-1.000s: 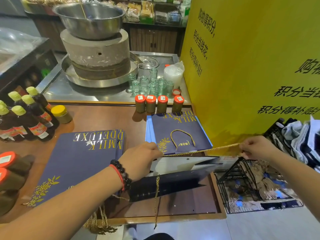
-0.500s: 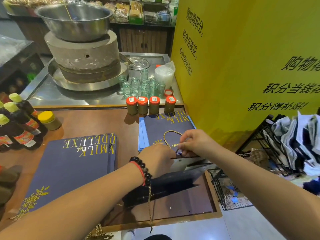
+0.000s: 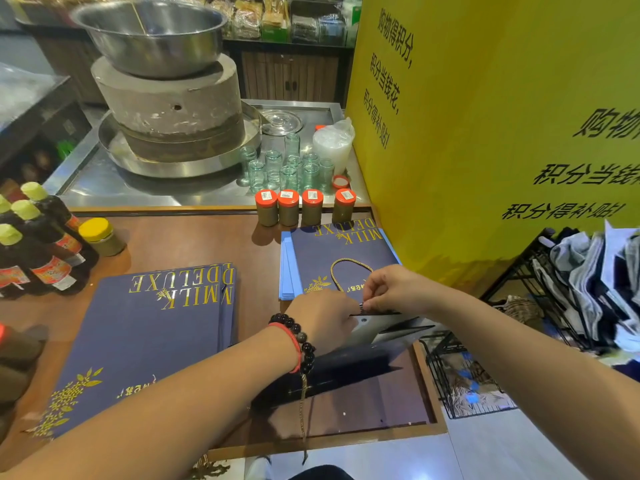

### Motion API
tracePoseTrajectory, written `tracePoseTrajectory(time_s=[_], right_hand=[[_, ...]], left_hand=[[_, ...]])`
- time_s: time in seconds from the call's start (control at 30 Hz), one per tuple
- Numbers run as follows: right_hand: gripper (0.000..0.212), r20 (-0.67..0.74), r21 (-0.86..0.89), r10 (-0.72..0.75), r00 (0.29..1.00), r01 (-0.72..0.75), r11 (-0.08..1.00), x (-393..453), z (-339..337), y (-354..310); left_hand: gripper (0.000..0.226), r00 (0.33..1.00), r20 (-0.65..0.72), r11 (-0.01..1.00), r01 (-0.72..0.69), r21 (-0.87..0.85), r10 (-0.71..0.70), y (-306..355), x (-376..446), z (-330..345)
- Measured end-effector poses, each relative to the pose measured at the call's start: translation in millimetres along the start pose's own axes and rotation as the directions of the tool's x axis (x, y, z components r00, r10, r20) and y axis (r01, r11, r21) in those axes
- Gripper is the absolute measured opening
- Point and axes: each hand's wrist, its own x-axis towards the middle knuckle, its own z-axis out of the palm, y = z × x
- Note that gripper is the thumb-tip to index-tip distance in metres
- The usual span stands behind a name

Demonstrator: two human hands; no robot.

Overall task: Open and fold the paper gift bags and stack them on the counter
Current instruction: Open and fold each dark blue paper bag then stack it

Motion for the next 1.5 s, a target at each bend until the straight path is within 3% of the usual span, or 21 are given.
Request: tracePoseTrajectory(time_s=[0.17,0.33,0.5,0.7,0.83,1.0,1.13,1.27,1.4,1.5], right_hand=[[0.014,-0.024,0.012,-0.014,1.0,0.014,1.0,3.1,2.3,-2.7],[0.017,0.045,-0.055,-0.003,0.999,0.006,0.998,2.5,3.4,-7.5],[0.018,0.072,-0.065,-0.007,0.997,0.012,0.998,-3.3,1.8,-6.5],[0.018,0.067,0.031,0.012,0.998,-0.014,0.999,-13.8,-2.0,-8.2],[0.018,0.072,-0.032,-0.064,0.995,0.066,0.997,-24.7,-1.6,-5.9],[0.031,-0.024,-0.255,-0.221,0.975,0.208,0.944,-26.5,13.3,8.1],[0.037,-0.117,-0.272,-0.281,0.953,0.241,0.932,-33.6,22.5,12.7],[0.025,-0.362,-0.135,-0.244,0.9,0.208,0.969,-36.9,30.9,16.8],[0.009,-0.368,-0.365,-0.265,0.891,0.123,0.923,-43.0,34.0,11.9],[0.031,-0.322,-0.598,-0.198,0.926,-0.036,0.8,-39.9,40.2,4.8]], left_hand=[[0.018,1.0,-0.025,1.0,-0.001,-0.013,0.001,-1.1,-0.4,1.0],[0.024,1.0,-0.011,1.0,-0.001,0.022,0.001,-2.2,1.4,1.4],[0.019,0.998,-0.047,0.998,0.026,-0.063,-0.029,-5.1,4.3,5.6],[0.016,1.0,-0.009,0.999,0.012,-0.032,-0.012,-3.5,7.4,4.0],[0.025,0.999,0.039,1.0,0.008,-0.011,-0.007,-2.9,10.1,4.0],[0.022,0.997,0.054,0.998,0.05,-0.032,-0.048,-0.8,10.9,4.1],[0.023,0.998,0.055,0.997,0.046,-0.056,-0.043,-1.5,10.8,3.1],[0.015,0.997,0.059,0.997,0.046,-0.068,-0.042,-1.4,10.8,5.4],[0.015,0.998,0.056,0.993,0.047,-0.107,-0.042,-1.9,9.7,2.9],[0.018,0.997,0.068,0.99,0.046,-0.134,-0.038,-2.4,10.3,1.3]])
